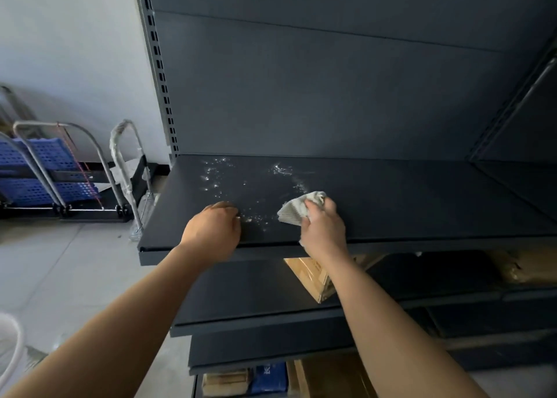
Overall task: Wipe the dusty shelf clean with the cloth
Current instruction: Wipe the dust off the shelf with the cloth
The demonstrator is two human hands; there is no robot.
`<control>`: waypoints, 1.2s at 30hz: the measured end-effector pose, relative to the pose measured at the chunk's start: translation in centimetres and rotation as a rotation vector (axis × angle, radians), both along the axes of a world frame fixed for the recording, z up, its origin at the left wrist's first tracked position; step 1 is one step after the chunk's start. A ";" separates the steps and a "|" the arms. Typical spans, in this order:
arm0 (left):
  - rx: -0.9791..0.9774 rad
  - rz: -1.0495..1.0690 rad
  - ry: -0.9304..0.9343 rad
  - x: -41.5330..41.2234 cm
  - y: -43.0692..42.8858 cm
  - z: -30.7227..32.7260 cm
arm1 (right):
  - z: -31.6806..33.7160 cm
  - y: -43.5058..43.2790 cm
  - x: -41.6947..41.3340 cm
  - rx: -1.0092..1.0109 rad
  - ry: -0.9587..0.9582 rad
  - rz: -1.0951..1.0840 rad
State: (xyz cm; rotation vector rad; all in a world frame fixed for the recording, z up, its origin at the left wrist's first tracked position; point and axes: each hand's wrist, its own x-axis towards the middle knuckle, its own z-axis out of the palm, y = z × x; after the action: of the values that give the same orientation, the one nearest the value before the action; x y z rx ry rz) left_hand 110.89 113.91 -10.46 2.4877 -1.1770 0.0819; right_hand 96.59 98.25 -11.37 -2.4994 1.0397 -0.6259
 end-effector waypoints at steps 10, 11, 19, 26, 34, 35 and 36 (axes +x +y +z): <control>0.038 -0.050 0.029 0.3 1.2 0.7 | 4.1 -2.4 -2.4 0.152 -0.283 -0.132; 0.044 -0.051 0.032 0.3 1.0 0.5 | 3.5 -3.0 -2.8 0.127 -0.197 -0.143; 0.078 -0.046 0.035 1.4 -0.6 0.7 | 1.4 -7.2 -2.1 -0.001 0.040 -0.230; 0.111 0.011 0.046 4.0 -1.7 1.0 | 0.8 -10.4 3.0 0.032 0.003 -0.184; 0.096 0.096 0.065 5.1 -2.9 1.4 | 1.0 -4.0 9.7 0.223 -0.238 0.370; 0.097 0.106 0.064 5.3 -3.0 1.5 | 1.2 -5.0 9.3 0.245 -0.327 0.345; 0.101 0.116 0.063 5.5 -3.1 1.5 | 1.4 -6.7 8.7 0.220 -0.388 0.267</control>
State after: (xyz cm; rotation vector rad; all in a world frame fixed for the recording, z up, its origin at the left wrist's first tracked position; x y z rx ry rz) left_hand 116.44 110.83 -8.92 2.6252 -1.0351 -0.0255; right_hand 105.31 91.56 -9.96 -2.1584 0.5863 -0.8202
